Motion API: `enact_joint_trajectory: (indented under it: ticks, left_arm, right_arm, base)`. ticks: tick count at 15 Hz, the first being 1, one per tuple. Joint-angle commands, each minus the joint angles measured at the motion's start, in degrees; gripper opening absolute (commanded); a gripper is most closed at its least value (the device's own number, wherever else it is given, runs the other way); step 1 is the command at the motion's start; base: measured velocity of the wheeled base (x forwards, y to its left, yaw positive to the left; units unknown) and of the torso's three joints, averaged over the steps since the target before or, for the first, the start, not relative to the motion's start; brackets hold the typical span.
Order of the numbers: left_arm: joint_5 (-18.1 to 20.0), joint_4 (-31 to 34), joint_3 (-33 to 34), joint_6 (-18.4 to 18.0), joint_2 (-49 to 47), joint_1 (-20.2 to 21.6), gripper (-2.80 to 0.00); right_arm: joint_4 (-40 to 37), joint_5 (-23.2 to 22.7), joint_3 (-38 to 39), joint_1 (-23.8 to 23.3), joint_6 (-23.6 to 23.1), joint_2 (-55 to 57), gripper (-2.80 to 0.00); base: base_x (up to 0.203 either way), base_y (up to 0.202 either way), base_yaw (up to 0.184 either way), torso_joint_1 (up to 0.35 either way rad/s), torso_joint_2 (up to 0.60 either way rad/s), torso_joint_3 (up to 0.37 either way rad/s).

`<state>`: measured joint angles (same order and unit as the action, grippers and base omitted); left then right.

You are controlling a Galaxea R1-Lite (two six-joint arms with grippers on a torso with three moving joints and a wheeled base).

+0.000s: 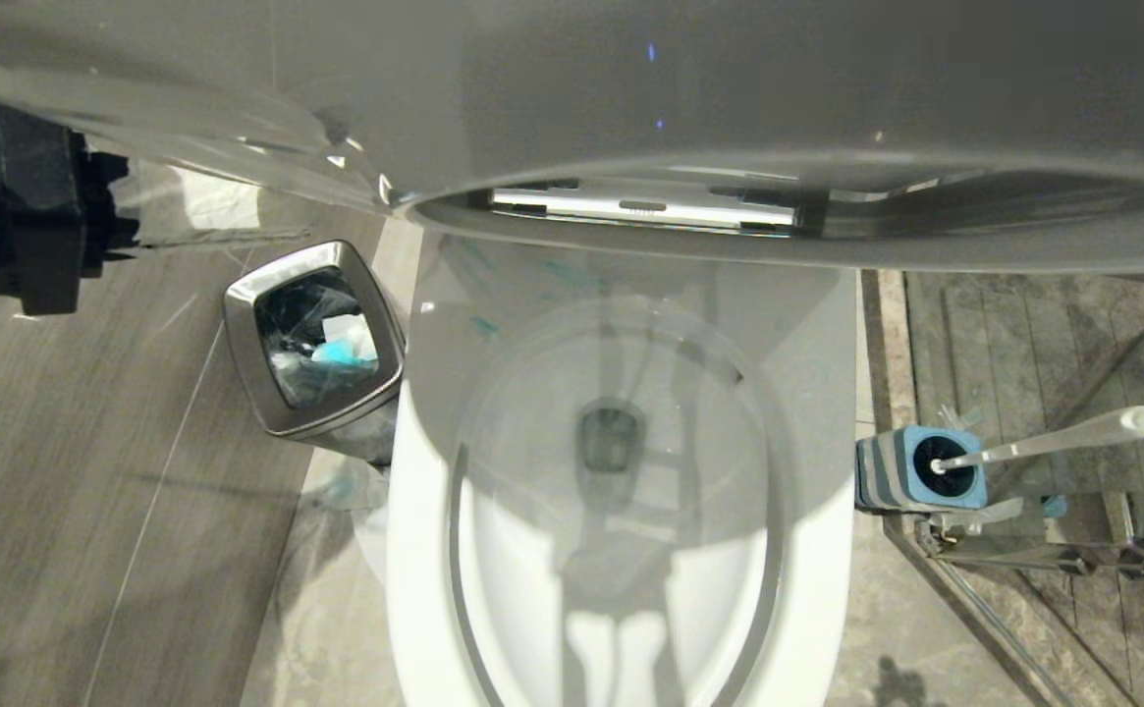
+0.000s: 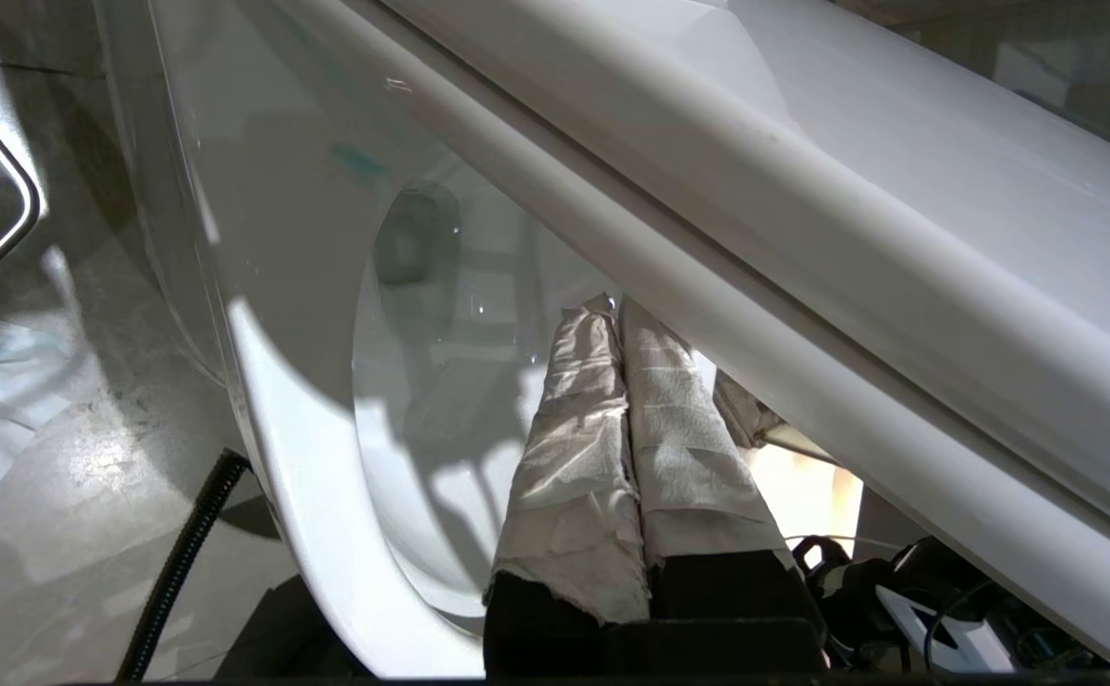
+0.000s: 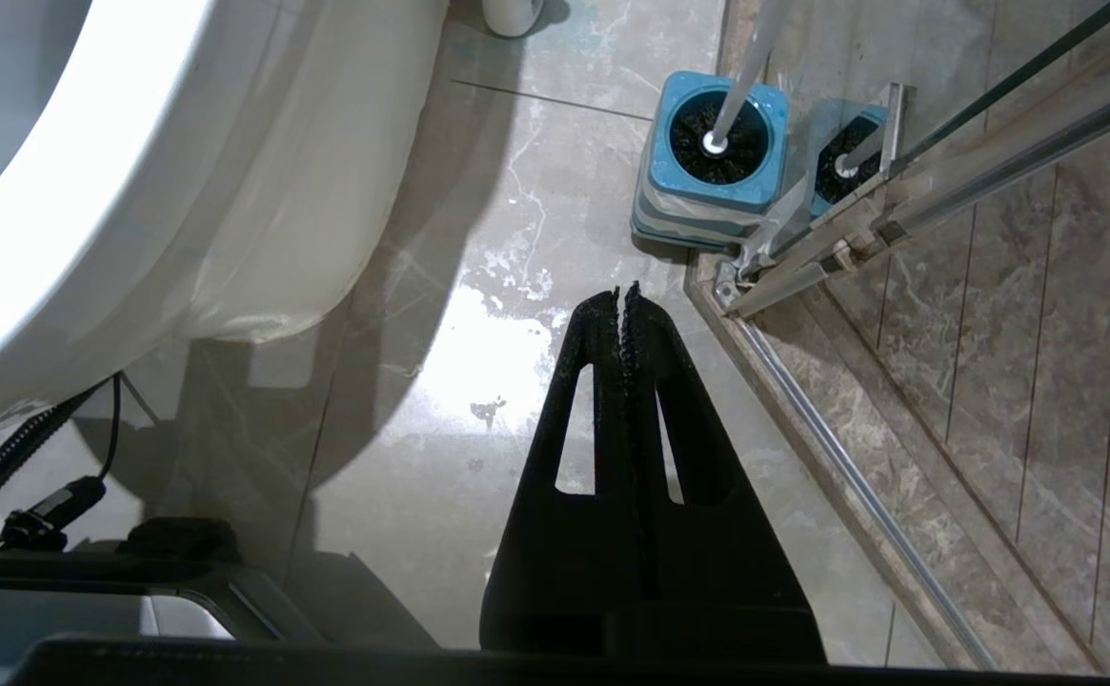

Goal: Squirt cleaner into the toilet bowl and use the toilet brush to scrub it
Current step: Close the toilet lid

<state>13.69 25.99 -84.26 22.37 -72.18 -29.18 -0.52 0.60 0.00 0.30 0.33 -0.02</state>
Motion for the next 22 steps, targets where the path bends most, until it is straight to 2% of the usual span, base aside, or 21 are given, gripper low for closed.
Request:
enact_joint_trajectory:
  ticks: [1,4,7,13,17,22]
  left_arm:
    - [0.2,0.2,-0.1,0.1,-0.2,0.0,-2.80]
    - [0.0,-1.3,-0.4,0.8,-0.9,0.0,-2.80]
    - [-0.2,-6.6,-0.2,3.8,-2.1,0.0,-2.80]
    - [-0.4,-8.2,0.0,4.1,-2.9,0.0,-2.80]
    - [-5.3,-13.7,0.1,4.0,-4.5,-0.1,-2.80]
    - [-7.8,-17.4,0.2,3.6,-4.5,-0.1,-2.80]
  right_arm:
    - [0.0,0.0,0.0,0.0,0.0,0.0,-2.80]
    - [0.0,0.0,0.0,0.0,0.0,0.0,-2.80]
    - [0.0,0.0,0.0,0.0,0.0,0.0,-2.80]
    - [0.0,0.0,0.0,0.0,0.0,0.0,-2.80]
    - [0.0,0.0,0.0,0.0,0.0,0.0,-2.80]
    - [0.0,0.0,0.0,0.0,0.0,0.0,-2.80]
  base:
    - [0.000,0.000,0.000,0.000,0.00,0.000]
    - [0.000,0.000,0.000,0.000,0.00,0.000]
    - [0.000,0.000,0.000,0.000,0.00,0.000]
    - [0.000,0.000,0.000,0.000,0.00,0.000]
    - [0.000,0.000,0.000,0.000,0.00,0.000]
    - [0.000,0.000,0.000,0.000,0.00,0.000]
